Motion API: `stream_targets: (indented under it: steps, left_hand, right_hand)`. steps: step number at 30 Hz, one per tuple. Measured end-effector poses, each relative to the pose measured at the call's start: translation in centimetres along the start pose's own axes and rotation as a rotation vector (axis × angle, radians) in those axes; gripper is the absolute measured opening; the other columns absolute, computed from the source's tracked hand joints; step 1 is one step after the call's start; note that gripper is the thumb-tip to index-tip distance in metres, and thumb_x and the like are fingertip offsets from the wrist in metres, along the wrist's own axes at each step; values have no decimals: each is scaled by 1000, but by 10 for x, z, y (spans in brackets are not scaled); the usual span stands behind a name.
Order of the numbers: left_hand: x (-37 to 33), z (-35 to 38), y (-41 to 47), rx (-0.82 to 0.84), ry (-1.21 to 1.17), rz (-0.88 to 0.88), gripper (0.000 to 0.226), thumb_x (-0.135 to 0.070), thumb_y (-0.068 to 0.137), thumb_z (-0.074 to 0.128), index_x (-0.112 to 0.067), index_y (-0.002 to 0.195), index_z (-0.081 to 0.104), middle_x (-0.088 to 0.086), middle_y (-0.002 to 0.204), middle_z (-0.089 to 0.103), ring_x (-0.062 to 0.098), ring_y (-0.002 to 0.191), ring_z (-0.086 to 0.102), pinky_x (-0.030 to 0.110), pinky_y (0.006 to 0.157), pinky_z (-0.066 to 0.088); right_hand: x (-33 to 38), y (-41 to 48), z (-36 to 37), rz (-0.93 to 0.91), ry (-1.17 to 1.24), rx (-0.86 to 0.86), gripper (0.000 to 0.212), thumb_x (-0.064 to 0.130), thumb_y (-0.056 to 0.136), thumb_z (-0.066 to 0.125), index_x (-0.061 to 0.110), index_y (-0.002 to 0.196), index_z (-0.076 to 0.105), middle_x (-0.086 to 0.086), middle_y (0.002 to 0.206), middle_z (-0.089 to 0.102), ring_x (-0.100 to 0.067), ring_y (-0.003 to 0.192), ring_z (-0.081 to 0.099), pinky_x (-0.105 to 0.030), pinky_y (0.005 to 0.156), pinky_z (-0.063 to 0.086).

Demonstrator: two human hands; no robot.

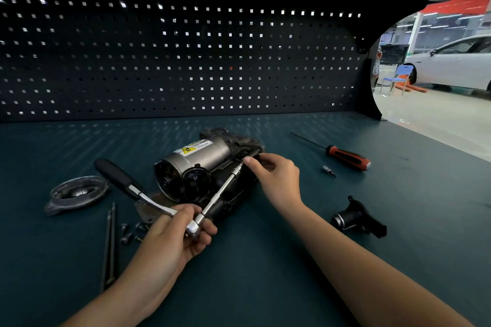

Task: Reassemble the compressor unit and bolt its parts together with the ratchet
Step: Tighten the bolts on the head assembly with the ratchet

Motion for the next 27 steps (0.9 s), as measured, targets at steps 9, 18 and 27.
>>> stream_targets:
  steps: [9, 18, 27]
  left_hand:
    - [-7, 4, -6, 18, 90, 112, 20, -12, 98, 37, -6, 88, 54, 7, 60, 65, 8, 48, 55, 27, 57, 43]
    - [-5, 1, -5, 13, 142, 108, 20, -14, 98, 38, -8, 87, 54, 6, 62, 66, 8, 50, 56, 29, 60, 43]
    - [-34, 7, -11, 3, 495, 325, 14, -12, 96, 40, -12, 88, 52, -6, 63, 66, 2, 51, 53, 29, 66, 44]
  right_hand:
    - [6, 2, -1, -38, -20, 4, 41, 36, 82, 69, 5, 109, 68, -5, 103, 69, -13, 98, 63, -20, 86, 47]
    - [2, 1, 0, -13, 7, 33, 38, 36, 82, 69, 7, 107, 69, -3, 99, 70, -12, 96, 63, -22, 87, 48]
    - [2, -1, 0, -30, -11, 43, 40, 35, 83, 68, 6, 109, 68, -4, 101, 70, -11, 95, 63, -19, 84, 47]
Point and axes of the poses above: each hand's wrist, its own y-axis towards the middle knuckle, its own z-axis out of the palm, x = y × z, the point moved 8 cm from there along y, towards the middle knuckle
